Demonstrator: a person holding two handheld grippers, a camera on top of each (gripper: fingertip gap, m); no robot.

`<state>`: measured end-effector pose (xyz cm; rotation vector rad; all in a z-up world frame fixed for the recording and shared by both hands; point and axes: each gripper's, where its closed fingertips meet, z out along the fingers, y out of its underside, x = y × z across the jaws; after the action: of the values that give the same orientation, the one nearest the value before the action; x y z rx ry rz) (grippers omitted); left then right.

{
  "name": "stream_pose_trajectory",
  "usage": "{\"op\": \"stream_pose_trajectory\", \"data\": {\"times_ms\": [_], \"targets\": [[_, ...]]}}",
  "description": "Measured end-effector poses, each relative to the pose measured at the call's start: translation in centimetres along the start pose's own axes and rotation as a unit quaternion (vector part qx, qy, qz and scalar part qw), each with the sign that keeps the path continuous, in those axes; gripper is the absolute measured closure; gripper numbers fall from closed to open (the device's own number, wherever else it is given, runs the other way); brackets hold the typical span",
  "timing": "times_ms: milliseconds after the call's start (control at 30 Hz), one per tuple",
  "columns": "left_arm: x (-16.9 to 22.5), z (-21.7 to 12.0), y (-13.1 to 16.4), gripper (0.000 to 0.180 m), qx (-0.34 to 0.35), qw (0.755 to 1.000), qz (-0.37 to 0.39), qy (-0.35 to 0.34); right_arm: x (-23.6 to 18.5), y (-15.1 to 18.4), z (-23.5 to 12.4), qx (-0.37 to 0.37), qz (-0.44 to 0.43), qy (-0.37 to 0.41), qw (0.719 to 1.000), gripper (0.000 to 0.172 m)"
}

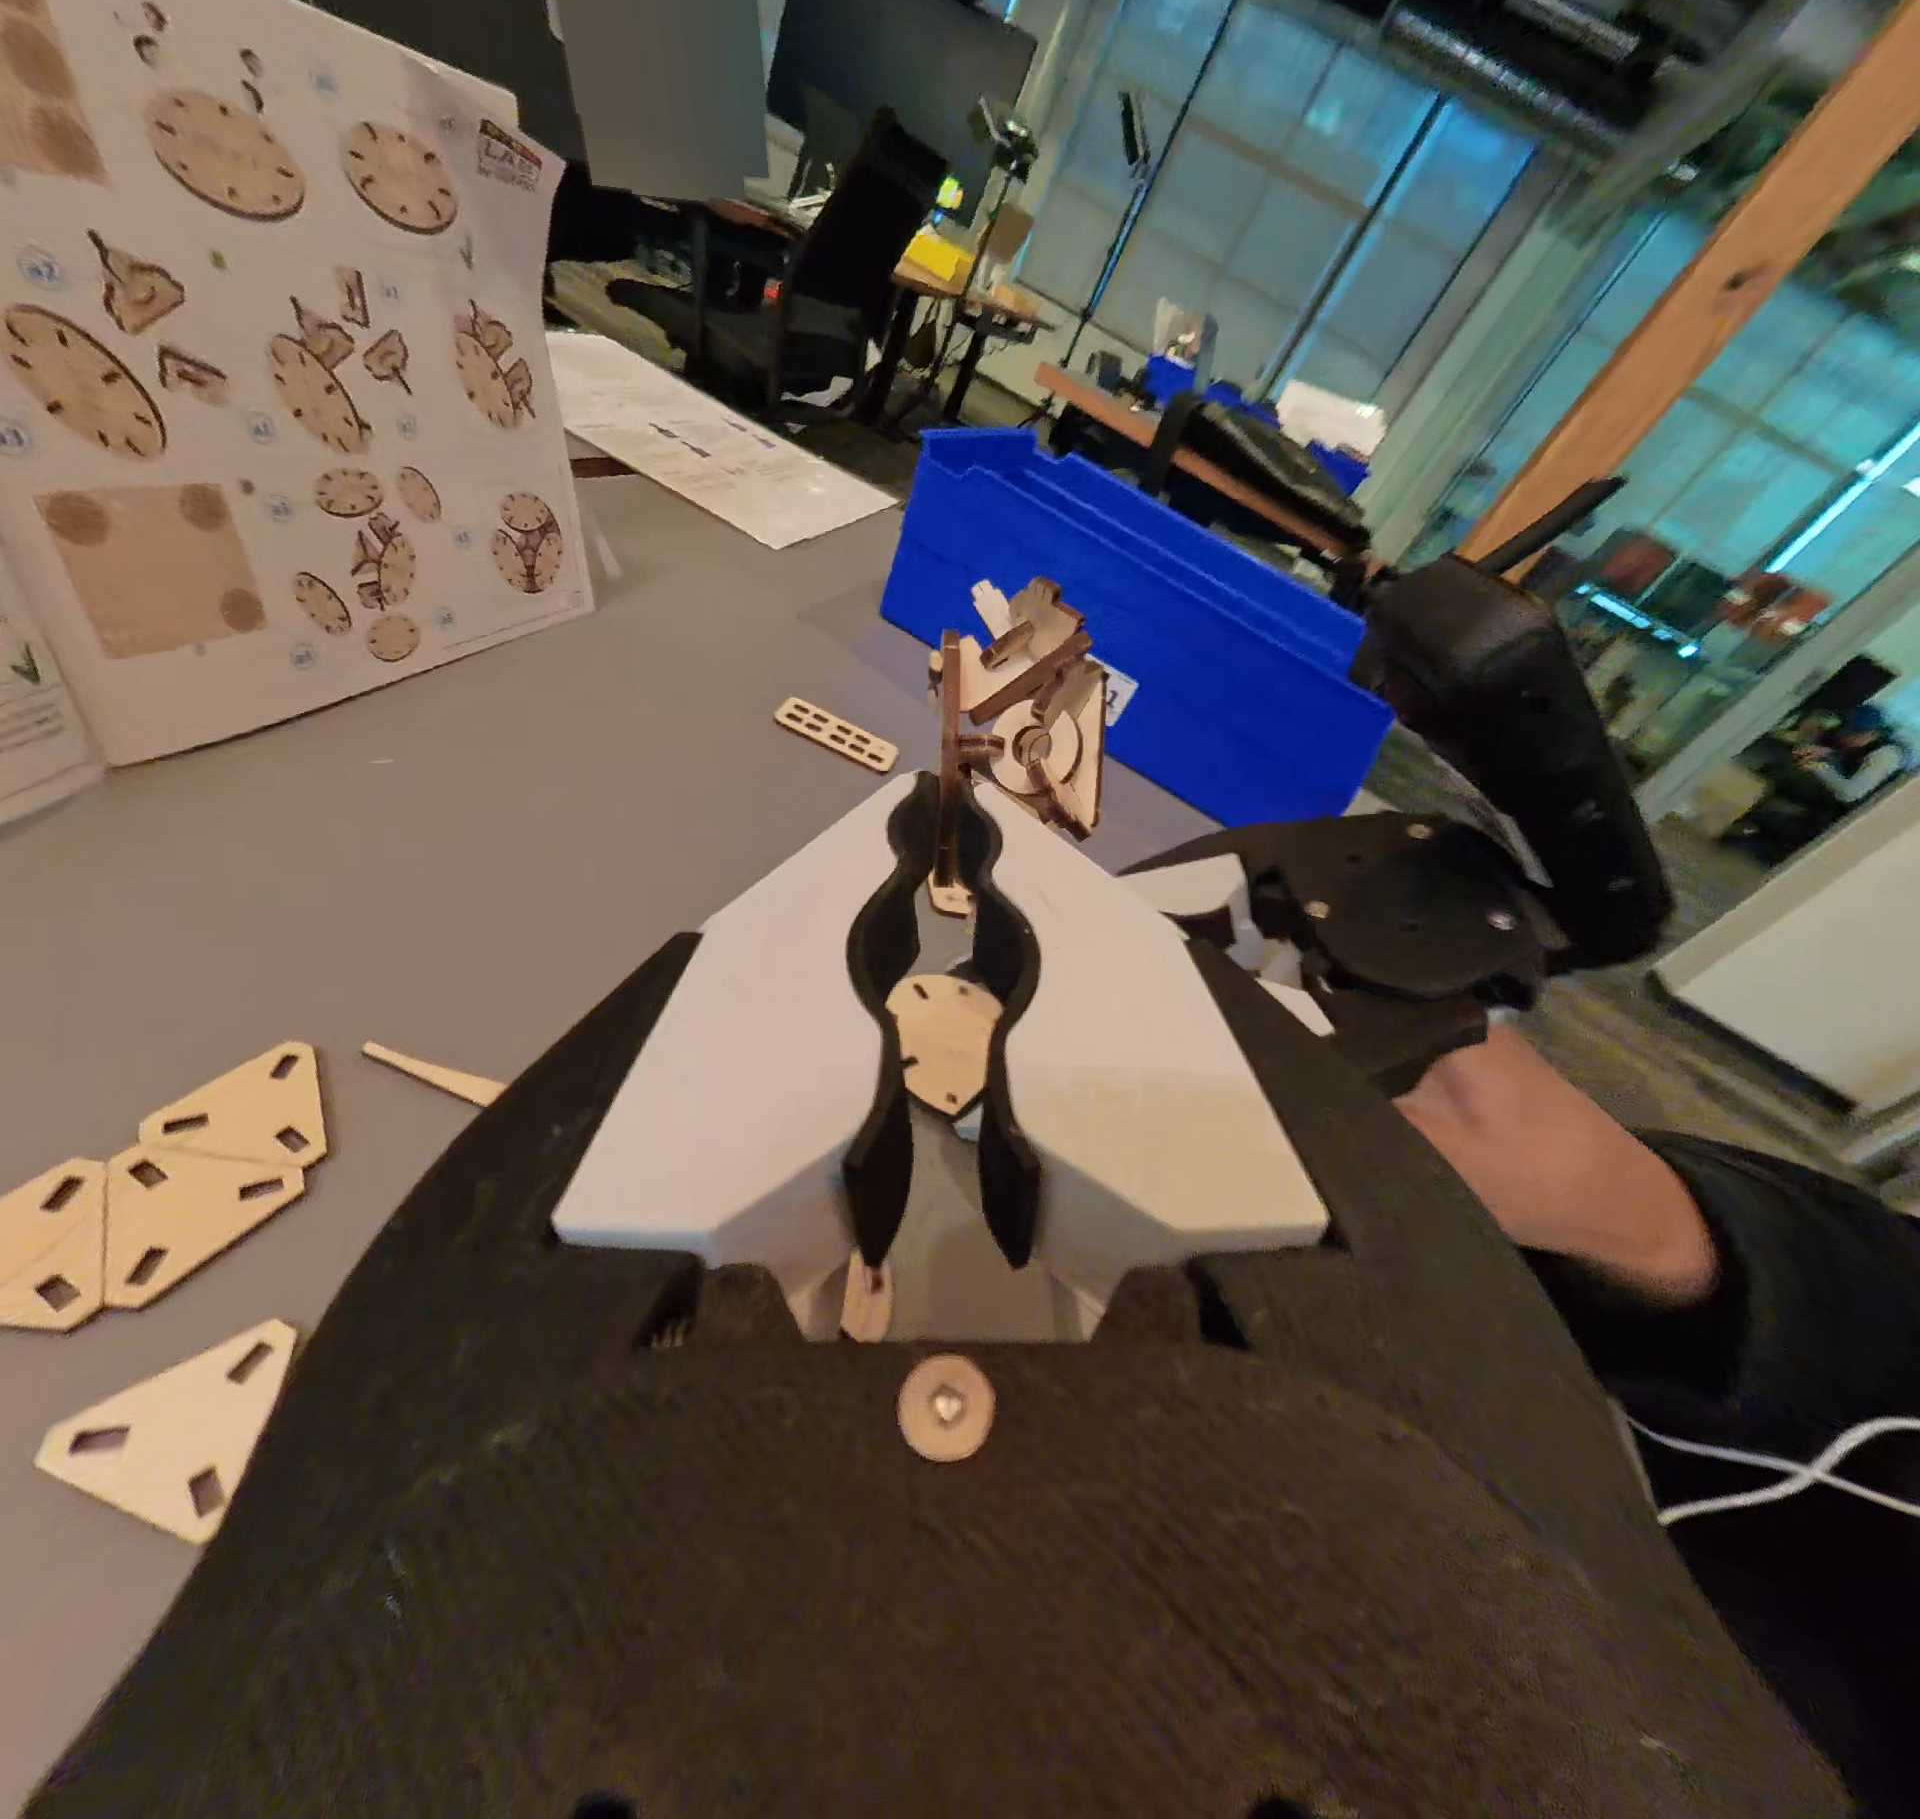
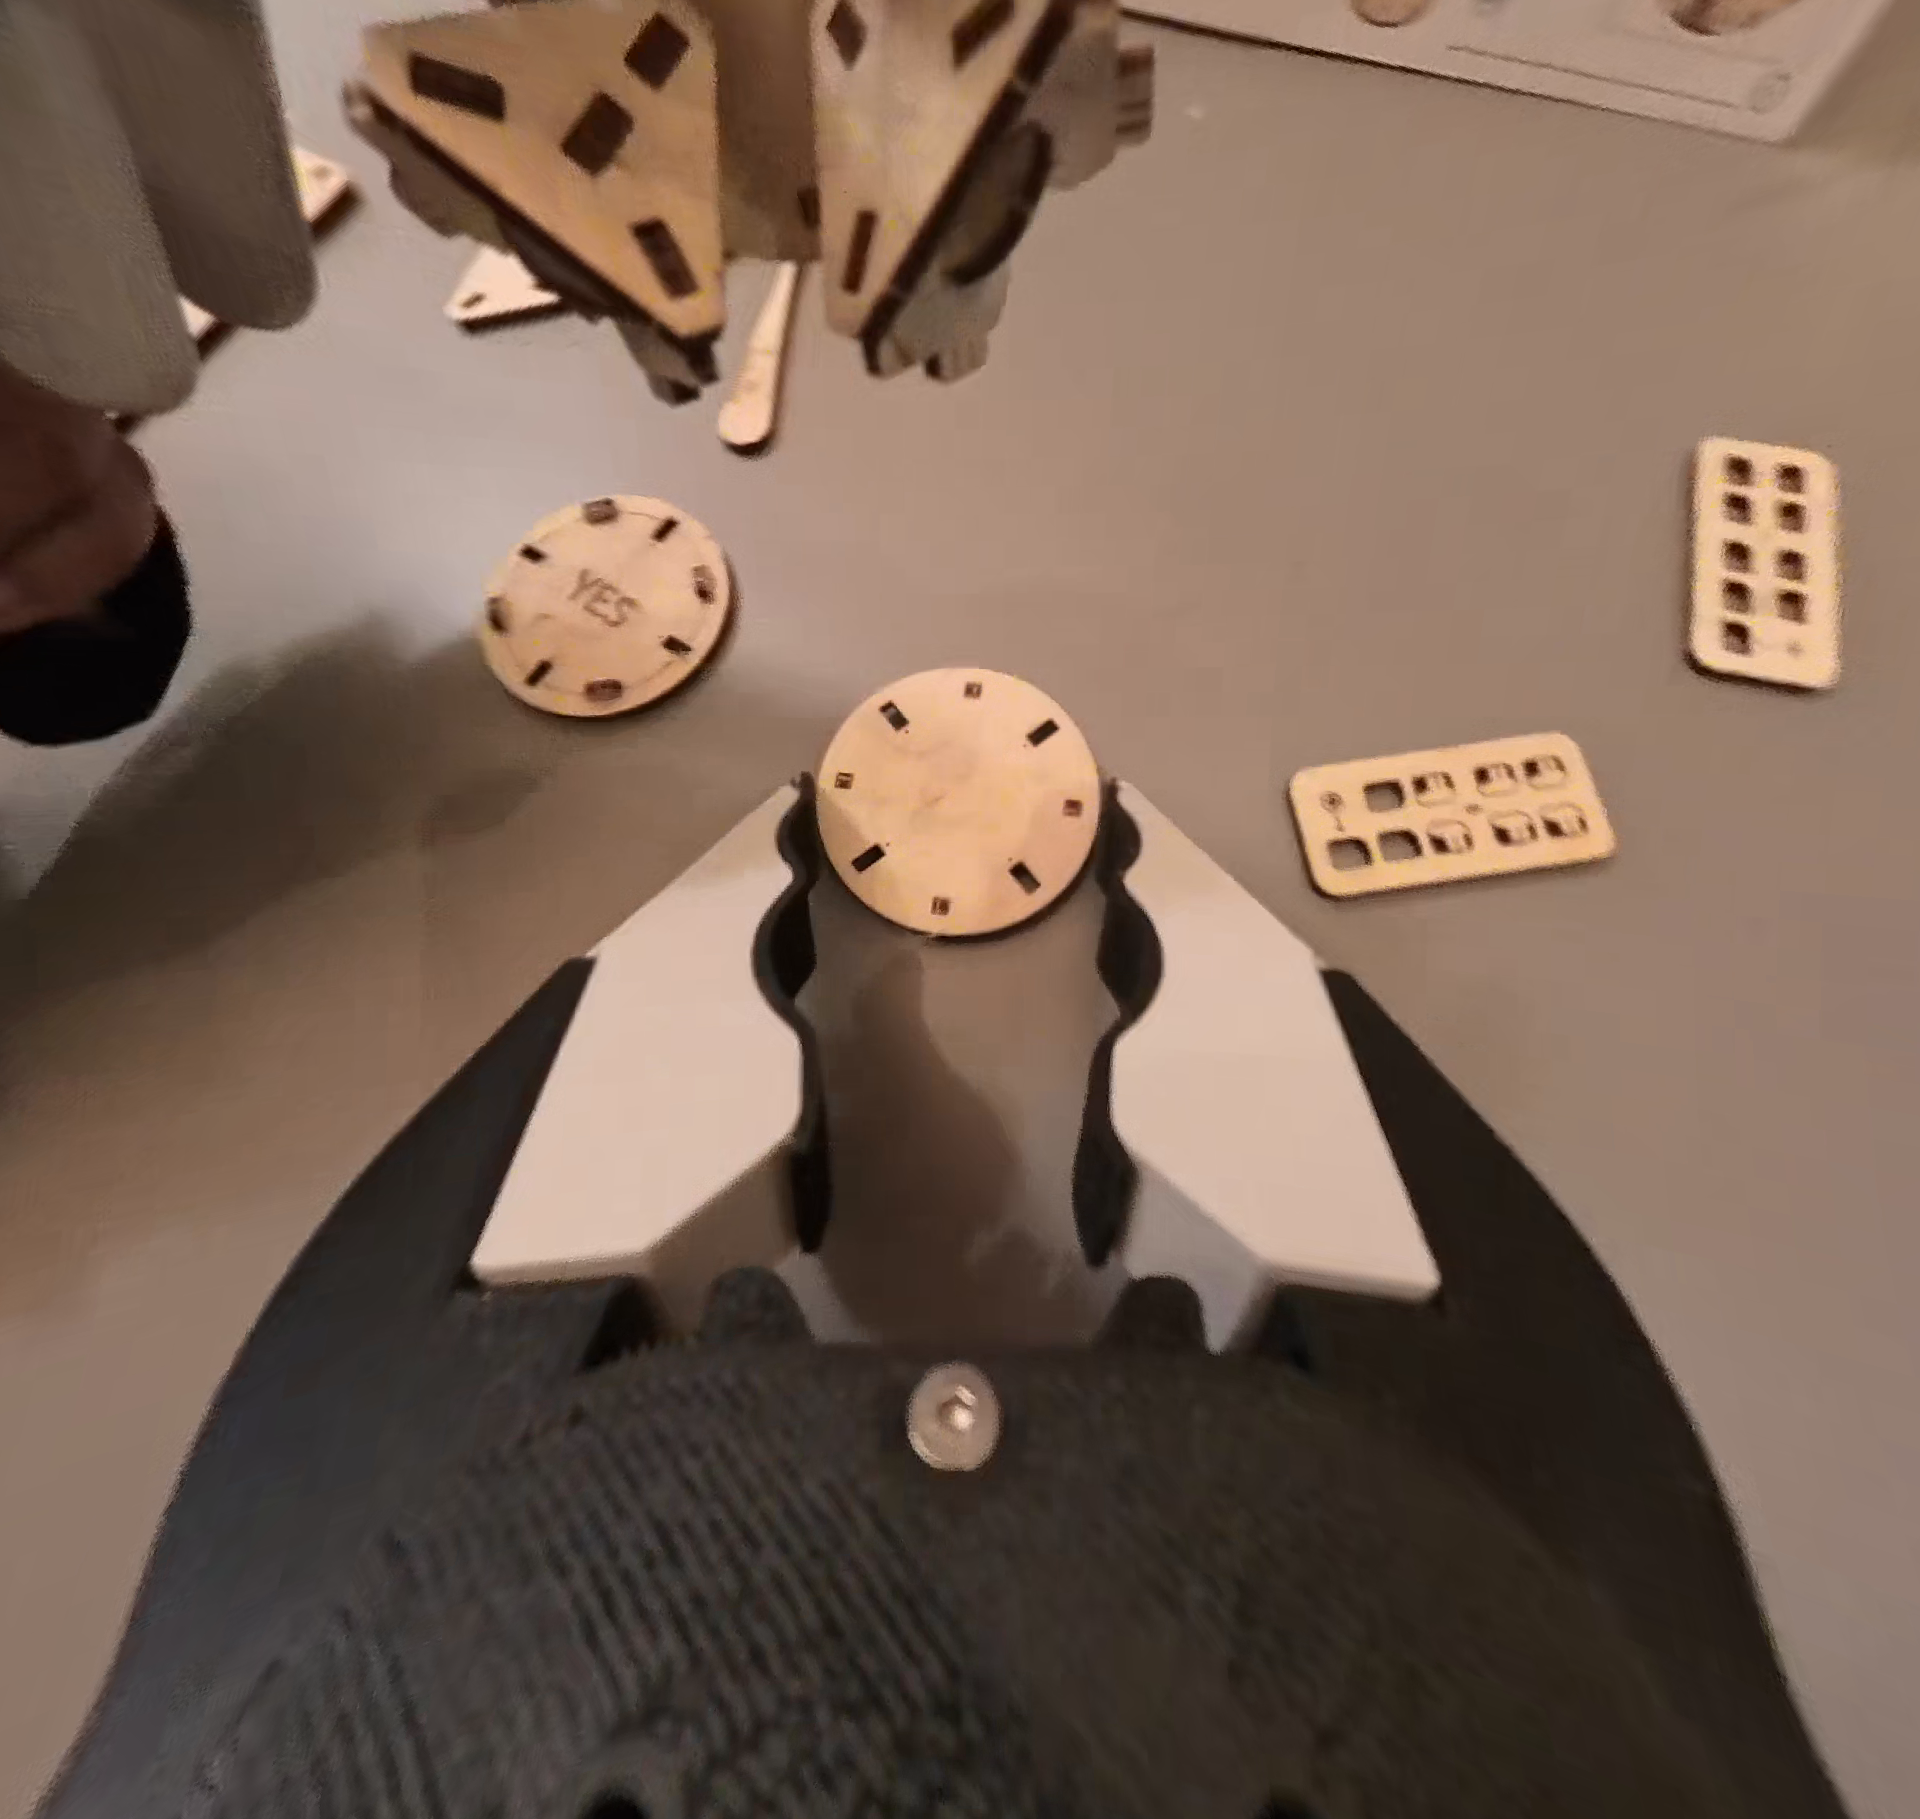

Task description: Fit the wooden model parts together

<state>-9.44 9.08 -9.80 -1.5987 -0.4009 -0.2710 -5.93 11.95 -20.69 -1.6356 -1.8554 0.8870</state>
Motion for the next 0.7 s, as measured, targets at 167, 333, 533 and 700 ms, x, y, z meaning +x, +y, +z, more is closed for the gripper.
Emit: {"op": "stream_pose_trajectory", "data": {"times_ms": [167,333,533,700], "targets": [[0.2,0.0,-0.2,0.180,0.007,1.000,0.015,-0.007,-0.5,0.7,-0.6,-0.010,0.000,0.027,1.000,0.118],[-0.2,-0.7,0.0,0.180,0.016,1.000,-0.011,0.000,-2.2,2.0,-2.1,-0.019,0.007,0.008,1.000,0.115],[0.1,-0.6,0.2,0.180,0.011,1.000,-0.002,0.006,-1.1,2.0,-2.3,-0.011,0.011,0.007,1.000,0.122],[0.2,-0.5,0.6,0.180,0.005,1.000,-0.007,0.012,-0.5,2.0,-2.3,-0.007,-0.006,-0.001,1.000,0.134]]}}
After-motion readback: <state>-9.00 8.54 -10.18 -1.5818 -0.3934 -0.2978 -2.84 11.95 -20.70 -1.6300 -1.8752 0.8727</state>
